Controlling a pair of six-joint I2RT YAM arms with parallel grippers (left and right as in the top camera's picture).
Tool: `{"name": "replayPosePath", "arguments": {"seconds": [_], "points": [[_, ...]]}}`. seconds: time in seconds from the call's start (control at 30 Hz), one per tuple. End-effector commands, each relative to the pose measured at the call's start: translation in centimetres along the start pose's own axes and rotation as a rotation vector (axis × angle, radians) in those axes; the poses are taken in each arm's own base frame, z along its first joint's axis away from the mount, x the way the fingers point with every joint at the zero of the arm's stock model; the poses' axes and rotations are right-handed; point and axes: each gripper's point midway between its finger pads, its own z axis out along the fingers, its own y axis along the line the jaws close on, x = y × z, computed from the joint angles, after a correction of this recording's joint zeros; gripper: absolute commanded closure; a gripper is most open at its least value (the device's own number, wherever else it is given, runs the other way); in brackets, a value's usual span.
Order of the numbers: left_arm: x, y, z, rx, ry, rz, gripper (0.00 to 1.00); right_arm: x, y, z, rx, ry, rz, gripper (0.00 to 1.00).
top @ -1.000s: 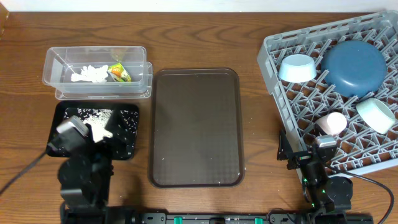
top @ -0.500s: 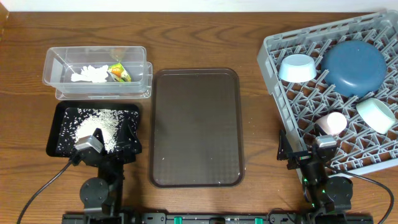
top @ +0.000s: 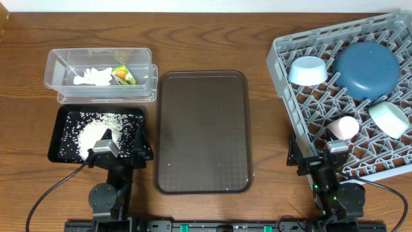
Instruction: Sort waste into correct bins and load items into the dishwasher rack
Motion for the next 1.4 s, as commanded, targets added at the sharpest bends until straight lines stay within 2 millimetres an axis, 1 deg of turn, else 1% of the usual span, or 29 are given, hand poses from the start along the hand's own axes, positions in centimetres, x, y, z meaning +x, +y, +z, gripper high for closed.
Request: {"name": "replayPosePath", "arguments": {"seconds": [0.0,0.13,0.17,0.2,0.23,0.27,0.33,1.37], "points": [[0.9,0.2,0.0,-0.004,0.021,0.083,0.05,0.0,-0.4,0.0,0.017,-0.003,-0.010,0.01],[0.7,1.8,0.0,-0.094,0.010,0.083,0.05,0.0,-0.4,0.0,0.017,-0.003,-0.010,0.01],[1.0,2.4,-0.1,-0.126,0.019,0.083,0.05,0.0,-0.4,0.0,0.017,-0.003,-0.010,0.01],[1.5,2.9,-0.2,-0.154,0.039,0.084,0.05,0.0,-0.4,0.0,0.017,-0.003,-0.010,0.01],[2.4,3.5,-0.3,-0.183,0.079,0.086,0.05,0.0,-0.4,0.0,0.017,-0.003,-0.010,0.01],[3.0,3.6,-0.4,-0.185,0.104,0.086,0.05,0.0,-0.4,0.0,0.017,-0.003,-0.010,0.01],[3.0,3.3,-0.4,-0.166,0.104,0.085,0.05,0.0,-0.4,0.0,0.017,-0.003,-0.010,0.01],[3.1,3.3,-0.3,-0.167,0.107,0.085,0.05,0.0,-0.4,0.0,0.017,-0.003,-0.010,0.01]]}}
